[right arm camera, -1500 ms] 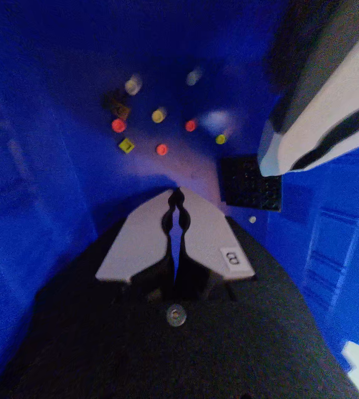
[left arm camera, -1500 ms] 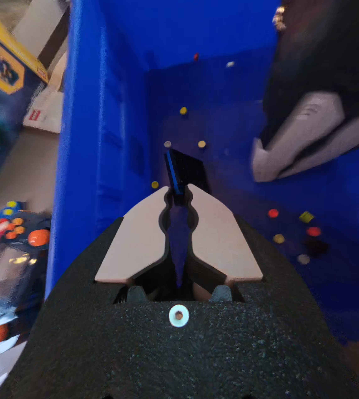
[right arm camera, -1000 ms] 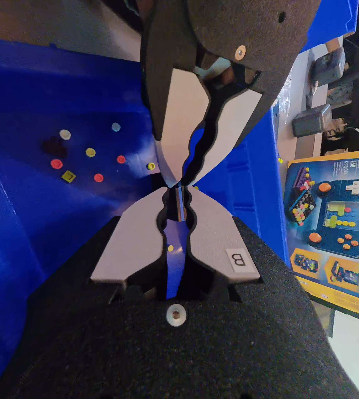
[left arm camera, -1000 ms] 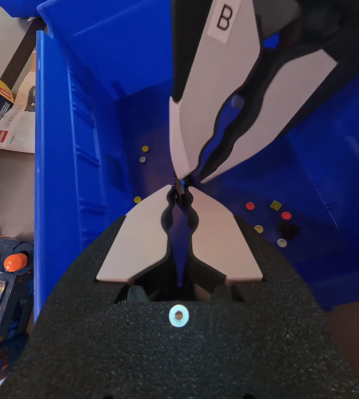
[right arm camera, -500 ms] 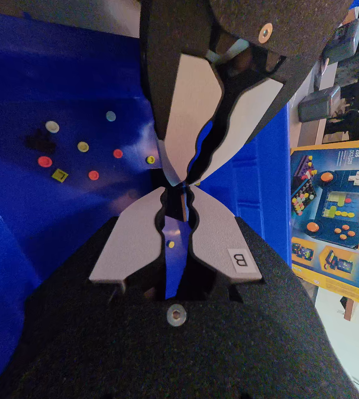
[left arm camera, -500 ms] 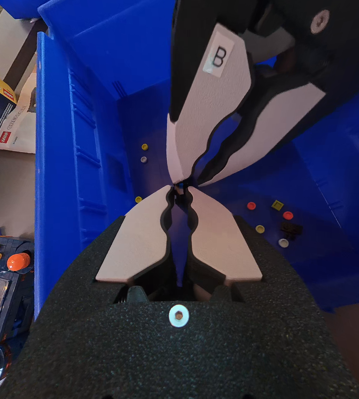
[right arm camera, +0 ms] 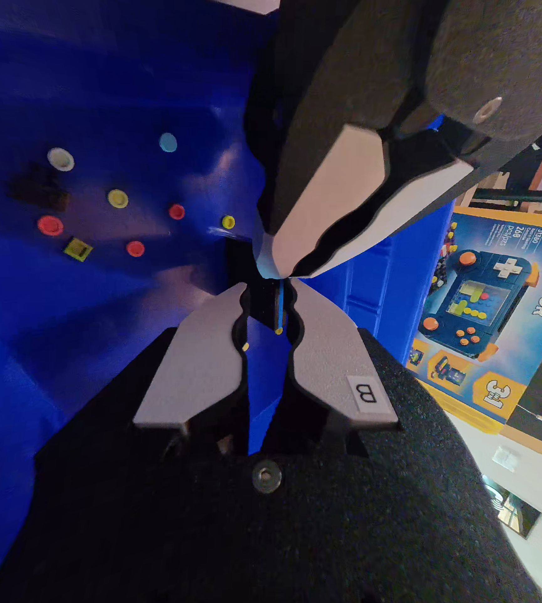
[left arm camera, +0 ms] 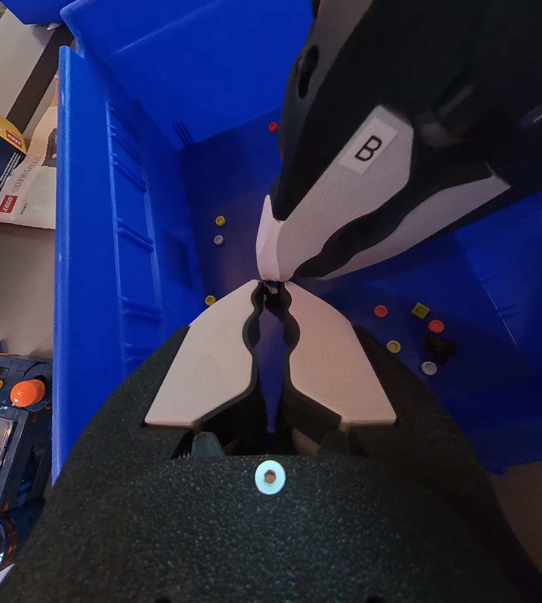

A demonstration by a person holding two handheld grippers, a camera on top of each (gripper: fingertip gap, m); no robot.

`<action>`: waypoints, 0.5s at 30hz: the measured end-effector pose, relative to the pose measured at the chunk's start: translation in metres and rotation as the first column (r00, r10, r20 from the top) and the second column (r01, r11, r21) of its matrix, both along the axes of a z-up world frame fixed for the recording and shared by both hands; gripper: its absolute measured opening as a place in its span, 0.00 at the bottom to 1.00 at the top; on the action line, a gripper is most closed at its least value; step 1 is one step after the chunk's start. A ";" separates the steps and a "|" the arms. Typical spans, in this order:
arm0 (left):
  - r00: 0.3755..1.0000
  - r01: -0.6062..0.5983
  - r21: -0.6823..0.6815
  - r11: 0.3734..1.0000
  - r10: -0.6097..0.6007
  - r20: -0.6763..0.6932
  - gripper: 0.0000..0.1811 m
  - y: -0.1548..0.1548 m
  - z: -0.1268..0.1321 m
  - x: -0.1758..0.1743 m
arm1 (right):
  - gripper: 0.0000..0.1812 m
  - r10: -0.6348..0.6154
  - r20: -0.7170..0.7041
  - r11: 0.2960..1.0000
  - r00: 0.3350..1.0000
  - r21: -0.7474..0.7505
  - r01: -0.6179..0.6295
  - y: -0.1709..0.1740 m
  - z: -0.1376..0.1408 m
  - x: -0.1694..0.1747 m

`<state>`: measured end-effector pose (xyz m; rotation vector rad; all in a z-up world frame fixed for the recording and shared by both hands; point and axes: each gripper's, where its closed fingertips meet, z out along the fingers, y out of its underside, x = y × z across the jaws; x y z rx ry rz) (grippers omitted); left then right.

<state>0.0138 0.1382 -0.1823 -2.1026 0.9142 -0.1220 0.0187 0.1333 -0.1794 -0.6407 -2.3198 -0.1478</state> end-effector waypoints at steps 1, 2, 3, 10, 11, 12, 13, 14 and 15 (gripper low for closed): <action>1.000 0.003 0.001 1.000 -0.003 -0.001 0.05 0.000 0.000 0.000 | 0.11 0.000 0.010 1.000 1.000 -0.004 0.000 0.000 0.000 0.000; 1.000 0.004 0.001 1.000 -0.004 0.000 0.05 0.000 0.000 0.000 | 0.11 0.004 0.025 1.000 1.000 0.000 -0.004 0.000 0.000 0.001; 1.000 0.003 0.000 1.000 -0.003 -0.001 0.05 0.000 0.000 0.000 | 0.11 0.007 0.042 1.000 0.999 0.015 -0.008 -0.001 0.000 0.001; 1.000 -0.001 -0.016 1.000 0.002 0.020 0.05 0.000 0.000 0.000 | 0.05 -0.013 0.140 1.000 0.990 -0.001 0.013 -0.001 0.003 0.001; 1.000 0.000 -0.015 1.000 0.001 0.020 0.05 -0.001 0.000 0.000 | 0.05 -0.016 0.159 1.000 0.987 0.003 0.016 -0.001 0.004 0.001; 1.000 -0.006 -0.017 1.000 0.006 0.019 0.05 0.000 0.000 0.000 | 0.04 -0.024 0.174 1.000 0.984 -0.001 0.024 -0.001 0.004 0.000; 1.000 -0.005 -0.015 1.000 0.005 0.017 0.05 0.000 0.000 0.000 | 0.03 -0.021 0.183 1.000 0.983 -0.009 0.023 0.000 0.004 -0.002; 1.000 -0.004 -0.022 1.000 0.005 0.028 0.05 -0.001 0.000 0.000 | 0.03 -0.026 0.198 0.999 0.980 -0.031 0.033 0.000 0.005 -0.001; 1.000 -0.003 -0.024 1.000 0.004 0.029 0.05 -0.001 0.000 0.001 | 0.02 -0.029 0.210 0.998 0.977 -0.044 0.039 0.000 0.005 -0.002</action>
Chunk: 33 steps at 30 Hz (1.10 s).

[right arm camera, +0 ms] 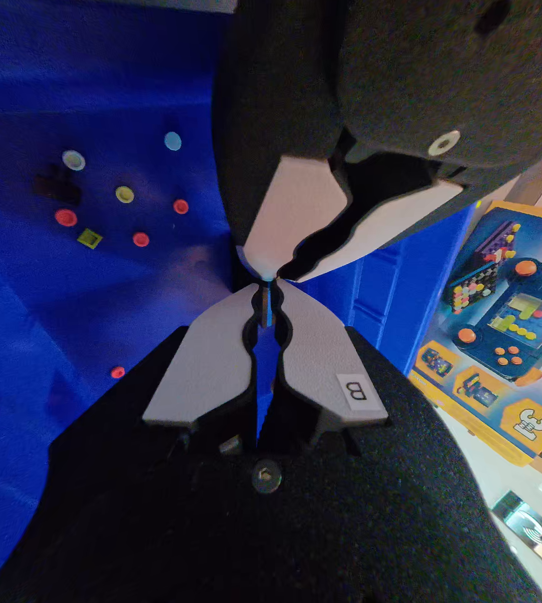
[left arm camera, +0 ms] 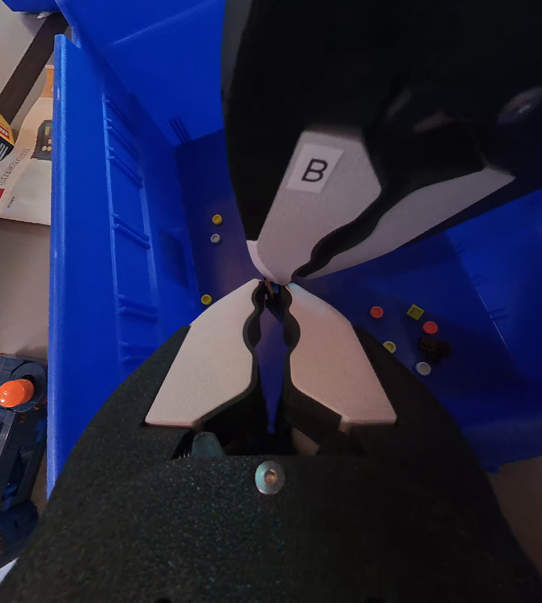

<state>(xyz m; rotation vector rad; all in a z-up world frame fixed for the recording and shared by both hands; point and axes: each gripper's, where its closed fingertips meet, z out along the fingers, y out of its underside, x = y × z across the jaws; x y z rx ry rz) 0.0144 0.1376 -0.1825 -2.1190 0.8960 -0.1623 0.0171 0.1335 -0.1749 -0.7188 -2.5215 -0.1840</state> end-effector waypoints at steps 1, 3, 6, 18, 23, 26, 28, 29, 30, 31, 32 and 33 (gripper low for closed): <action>1.000 -0.001 -0.003 1.000 0.001 0.004 0.05 0.000 0.000 0.000 | 0.03 0.006 0.006 1.000 1.000 -0.002 -0.006 0.000 0.000 0.000; 1.000 0.015 -0.011 1.000 -0.015 0.016 0.05 -0.002 0.000 0.003 | 0.02 0.004 0.024 0.999 1.000 -0.041 -0.003 -0.002 0.000 0.003; 0.999 -0.032 -0.009 0.999 0.032 0.002 0.04 0.002 -0.001 -0.005 | 0.00 0.072 0.134 0.951 0.988 -0.308 -0.027 -0.049 -0.014 0.025; 0.999 -0.001 -0.031 1.000 0.002 0.035 0.05 -0.001 0.000 -0.002 | 0.06 -0.099 -0.242 0.959 0.965 -0.281 0.028 -0.003 -0.001 -0.003; 0.999 -0.012 -0.032 0.999 0.013 0.031 0.05 0.000 -0.001 -0.003 | 0.06 -0.094 -0.287 0.972 0.953 -0.235 0.026 -0.001 -0.002 -0.005; 0.999 -0.021 -0.036 0.999 0.022 0.026 0.05 0.001 -0.002 -0.004 | 0.11 -0.087 -0.298 0.992 0.951 -0.111 0.056 0.001 -0.007 -0.006; 0.999 -0.028 -0.038 0.999 0.029 0.029 0.05 0.001 -0.002 -0.005 | 0.10 -0.076 -0.305 0.997 0.949 -0.049 0.064 0.002 -0.008 -0.007; 0.999 -0.030 -0.036 0.999 0.031 0.026 0.05 0.001 -0.002 -0.005 | 0.10 -0.084 -0.306 0.996 0.948 -0.054 0.071 0.002 -0.008 -0.007; 0.999 -0.035 -0.036 0.999 0.036 0.028 0.05 0.001 -0.002 -0.005 | 0.10 -0.092 -0.310 0.995 0.946 -0.066 0.076 0.002 -0.008 -0.007; 0.999 -0.041 -0.038 0.998 0.042 0.031 0.05 0.001 -0.002 -0.005 | 0.08 -0.088 -0.319 0.995 0.943 -0.062 0.072 0.002 -0.007 -0.008; 0.998 -0.044 -0.042 0.998 0.045 0.037 0.05 0.001 -0.002 -0.005 | 0.07 -0.073 -0.329 0.997 0.941 -0.043 0.062 0.003 -0.007 -0.008; 0.998 -0.044 -0.047 0.998 0.046 0.044 0.04 0.001 -0.002 -0.005 | 0.06 -0.053 -0.338 0.999 0.940 -0.019 0.049 0.002 -0.006 -0.008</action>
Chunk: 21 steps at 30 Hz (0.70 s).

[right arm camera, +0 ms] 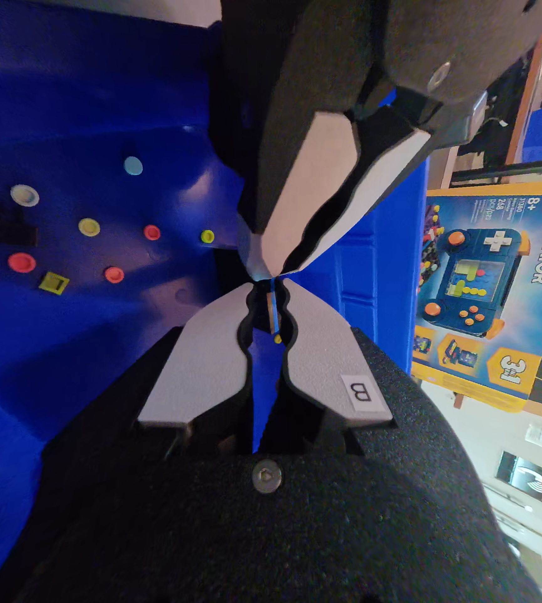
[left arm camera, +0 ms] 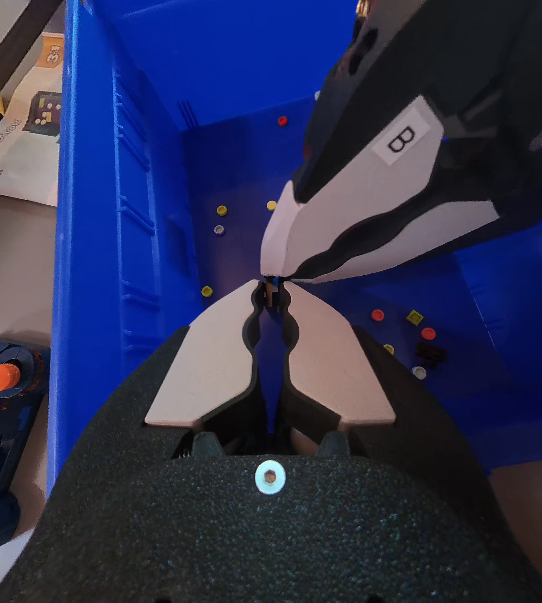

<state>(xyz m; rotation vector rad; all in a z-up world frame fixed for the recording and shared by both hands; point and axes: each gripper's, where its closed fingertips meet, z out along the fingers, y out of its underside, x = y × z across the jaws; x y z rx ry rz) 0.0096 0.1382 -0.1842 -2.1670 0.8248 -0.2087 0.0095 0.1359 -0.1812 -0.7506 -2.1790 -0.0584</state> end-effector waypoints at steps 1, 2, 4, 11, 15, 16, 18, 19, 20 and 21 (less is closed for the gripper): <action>1.000 0.002 0.003 1.000 -0.002 -0.003 0.04 0.000 0.000 0.000 | 0.06 0.008 -0.007 1.000 1.000 0.019 -0.008 0.000 0.000 0.000; 1.000 0.003 0.004 1.000 -0.003 -0.004 0.04 0.000 0.000 0.000 | 0.06 0.009 -0.009 1.000 1.000 0.029 -0.009 0.000 0.000 0.001; 1.000 -0.002 0.001 1.000 0.002 -0.003 0.05 0.000 0.000 0.000 | 0.06 0.010 -0.006 0.999 1.000 0.053 -0.010 0.000 0.000 0.001; 1.000 0.003 0.013 1.000 -0.002 -0.024 0.05 0.000 0.000 0.000 | 0.03 0.000 -0.007 0.999 1.000 0.034 0.000 -0.002 0.000 0.002; 1.000 0.000 0.006 1.000 0.000 -0.015 0.05 0.000 -0.001 0.000 | 0.05 -0.028 0.003 0.999 1.000 -0.042 0.028 -0.004 -0.002 0.004; 1.000 -0.002 0.010 1.000 0.002 -0.020 0.04 0.000 -0.001 0.000 | 0.05 -0.030 0.009 0.998 1.000 -0.051 0.030 -0.004 -0.002 0.004; 1.000 -0.004 0.006 1.000 0.004 -0.016 0.04 0.000 -0.001 -0.001 | 0.03 -0.033 -0.001 0.997 0.999 -0.073 0.032 -0.003 -0.001 0.003; 1.000 0.000 0.009 1.000 0.001 -0.017 0.04 0.000 0.000 0.000 | 0.03 -0.032 -0.002 0.996 0.999 -0.087 0.032 -0.004 -0.002 0.004; 1.000 0.003 0.011 1.000 -0.003 -0.017 0.04 0.000 0.000 0.000 | 0.03 -0.027 0.001 0.995 1.000 -0.094 0.027 -0.005 -0.002 0.005; 1.000 -0.001 0.010 1.000 0.002 -0.015 0.04 0.000 0.000 -0.001 | 0.03 -0.005 0.019 0.994 1.000 -0.112 0.007 -0.009 -0.005 0.008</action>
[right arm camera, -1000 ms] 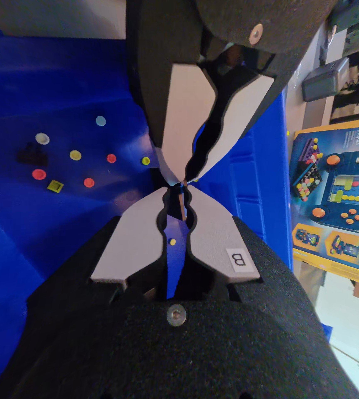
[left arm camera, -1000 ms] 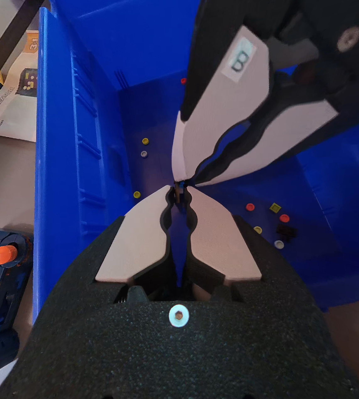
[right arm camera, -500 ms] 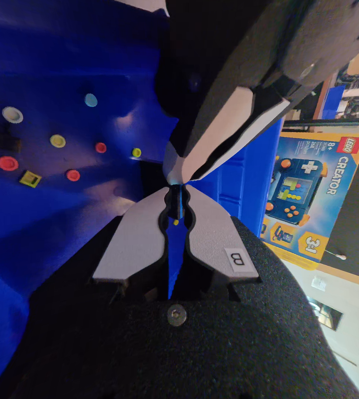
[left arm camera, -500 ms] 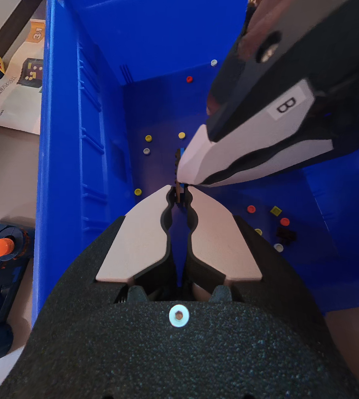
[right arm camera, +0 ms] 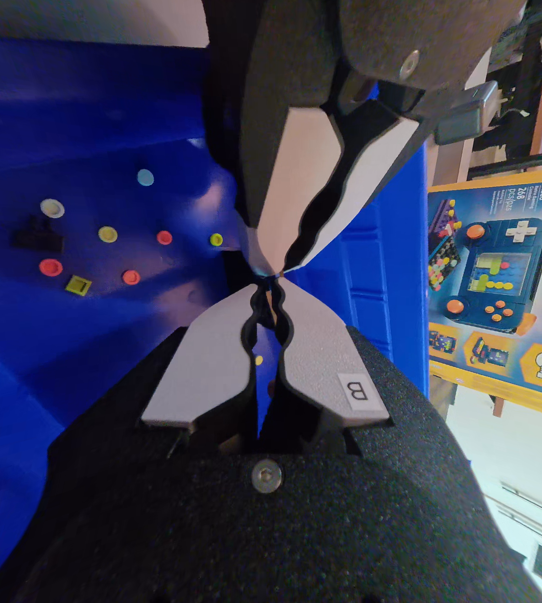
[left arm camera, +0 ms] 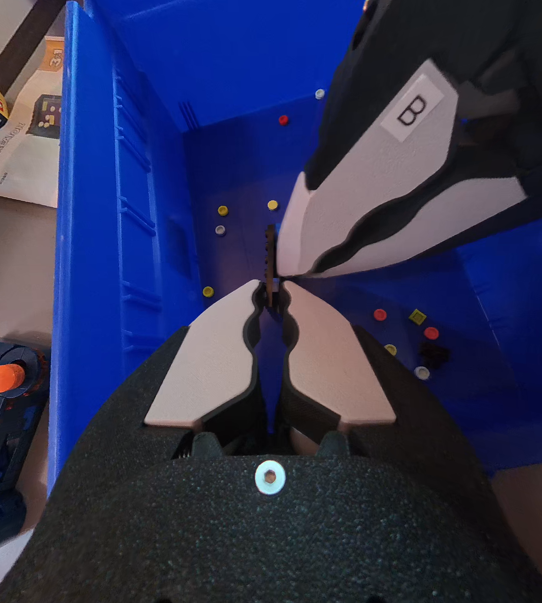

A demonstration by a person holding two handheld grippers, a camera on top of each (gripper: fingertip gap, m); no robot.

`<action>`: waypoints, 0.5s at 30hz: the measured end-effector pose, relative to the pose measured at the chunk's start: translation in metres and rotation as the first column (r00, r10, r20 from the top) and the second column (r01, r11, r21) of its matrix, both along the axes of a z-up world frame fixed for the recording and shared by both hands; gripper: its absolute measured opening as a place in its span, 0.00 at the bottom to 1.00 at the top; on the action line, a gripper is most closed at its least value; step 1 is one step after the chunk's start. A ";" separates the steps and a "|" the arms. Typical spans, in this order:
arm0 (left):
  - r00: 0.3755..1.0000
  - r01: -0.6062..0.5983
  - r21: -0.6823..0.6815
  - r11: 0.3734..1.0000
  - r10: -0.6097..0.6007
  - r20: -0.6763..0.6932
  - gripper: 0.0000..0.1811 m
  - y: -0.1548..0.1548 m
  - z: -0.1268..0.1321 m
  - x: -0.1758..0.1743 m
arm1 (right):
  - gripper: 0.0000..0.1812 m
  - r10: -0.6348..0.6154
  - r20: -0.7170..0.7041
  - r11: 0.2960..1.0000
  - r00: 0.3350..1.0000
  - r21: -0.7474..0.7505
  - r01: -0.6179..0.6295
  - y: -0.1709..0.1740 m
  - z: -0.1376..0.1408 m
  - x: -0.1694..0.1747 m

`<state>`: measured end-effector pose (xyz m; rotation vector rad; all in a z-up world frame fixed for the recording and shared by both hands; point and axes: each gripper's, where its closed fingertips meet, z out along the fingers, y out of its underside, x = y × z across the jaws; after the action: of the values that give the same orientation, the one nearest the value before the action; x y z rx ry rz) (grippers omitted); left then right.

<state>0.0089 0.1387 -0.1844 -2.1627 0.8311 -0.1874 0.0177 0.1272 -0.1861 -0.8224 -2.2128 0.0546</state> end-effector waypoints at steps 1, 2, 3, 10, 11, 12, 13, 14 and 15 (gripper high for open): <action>0.998 -0.053 0.023 0.998 0.053 -0.030 0.05 0.006 0.000 -0.009 | 0.03 0.090 0.160 0.989 0.983 -0.132 -0.069 -0.021 -0.020 0.017; 0.998 -0.057 0.021 0.998 0.057 0.001 0.05 0.007 0.002 -0.010 | 0.03 0.084 0.191 0.986 0.978 -0.155 -0.054 -0.027 -0.028 0.023; 0.999 -0.029 0.005 1.000 0.029 0.017 0.05 0.004 0.001 -0.005 | 0.03 0.098 0.130 0.992 0.987 -0.098 -0.086 -0.023 -0.018 0.019; 1.000 -0.010 0.003 1.000 0.010 -0.002 0.05 0.002 0.001 -0.002 | 0.03 0.103 -0.127 0.991 0.986 -0.074 -0.113 0.007 0.032 0.002; 1.000 -0.007 0.001 1.000 0.007 0.000 0.04 0.002 0.001 -0.002 | 0.01 0.091 -0.134 0.988 0.987 -0.109 -0.106 0.008 0.035 0.003; 1.000 -0.007 0.000 1.000 0.007 0.003 0.04 0.002 0.001 -0.002 | 0.00 0.096 -0.127 0.981 0.987 -0.158 -0.115 0.005 0.035 0.006; 1.000 -0.007 -0.002 1.000 0.007 0.007 0.05 0.002 0.001 -0.002 | 0.00 0.096 -0.125 0.974 0.988 -0.195 -0.119 0.003 0.035 0.007; 1.000 -0.007 -0.003 1.000 0.007 0.011 0.04 0.002 0.001 -0.002 | 0.00 0.070 -0.147 0.973 0.987 -0.206 -0.100 0.006 0.037 0.007; 1.000 -0.002 -0.003 1.000 0.002 0.012 0.04 0.002 0.001 -0.002 | 0.00 0.060 -0.142 0.971 0.988 -0.221 -0.090 0.008 0.037 0.008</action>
<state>0.0068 0.1403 -0.1830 -2.1631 0.8226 -0.2011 0.0261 0.1355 -0.1490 -0.8312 -2.1337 0.3958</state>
